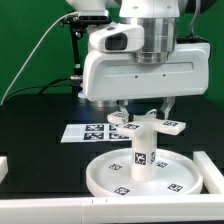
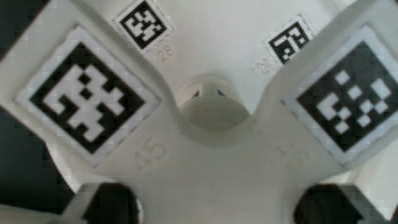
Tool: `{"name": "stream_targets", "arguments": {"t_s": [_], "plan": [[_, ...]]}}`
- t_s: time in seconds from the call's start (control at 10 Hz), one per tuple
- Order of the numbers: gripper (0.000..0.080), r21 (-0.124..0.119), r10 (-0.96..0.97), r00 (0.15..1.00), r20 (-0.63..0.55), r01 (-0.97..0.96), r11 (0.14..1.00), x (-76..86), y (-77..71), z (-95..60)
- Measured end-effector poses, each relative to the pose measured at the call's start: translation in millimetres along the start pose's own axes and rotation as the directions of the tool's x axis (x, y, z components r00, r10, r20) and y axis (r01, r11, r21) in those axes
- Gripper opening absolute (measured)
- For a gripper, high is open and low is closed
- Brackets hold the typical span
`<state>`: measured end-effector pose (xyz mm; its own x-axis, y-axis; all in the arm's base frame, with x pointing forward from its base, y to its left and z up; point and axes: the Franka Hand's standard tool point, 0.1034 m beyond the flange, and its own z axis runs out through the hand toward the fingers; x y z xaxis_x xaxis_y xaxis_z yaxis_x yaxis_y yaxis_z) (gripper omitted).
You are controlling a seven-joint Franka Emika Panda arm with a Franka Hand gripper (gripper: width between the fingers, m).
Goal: Assemble round table
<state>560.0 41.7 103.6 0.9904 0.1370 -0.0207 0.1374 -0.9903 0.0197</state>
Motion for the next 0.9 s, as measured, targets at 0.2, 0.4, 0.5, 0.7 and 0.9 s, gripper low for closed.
{"name": "stream_targets", "arguments": {"t_s": [0.2,0.4,0.5,0.7,0.9], "plan": [[0.0435,0.0,0.168,0.986,-0.005,-0.168,0.986,0.7,-0.6,0.1],[0.0435,0.003,0.463,0.886,-0.02,-0.463,0.887,2.2,-0.9,0.5],[0.0435,0.013,0.604,0.797,-0.02,-0.604,0.797,2.5,-1.0,0.7],[0.0436,0.057,0.864,0.504,0.002,-0.863,0.503,3.3,-0.2,1.2],[0.0436,0.077,0.944,0.328,0.04,-0.943,0.324,3.4,0.7,0.8]]}}
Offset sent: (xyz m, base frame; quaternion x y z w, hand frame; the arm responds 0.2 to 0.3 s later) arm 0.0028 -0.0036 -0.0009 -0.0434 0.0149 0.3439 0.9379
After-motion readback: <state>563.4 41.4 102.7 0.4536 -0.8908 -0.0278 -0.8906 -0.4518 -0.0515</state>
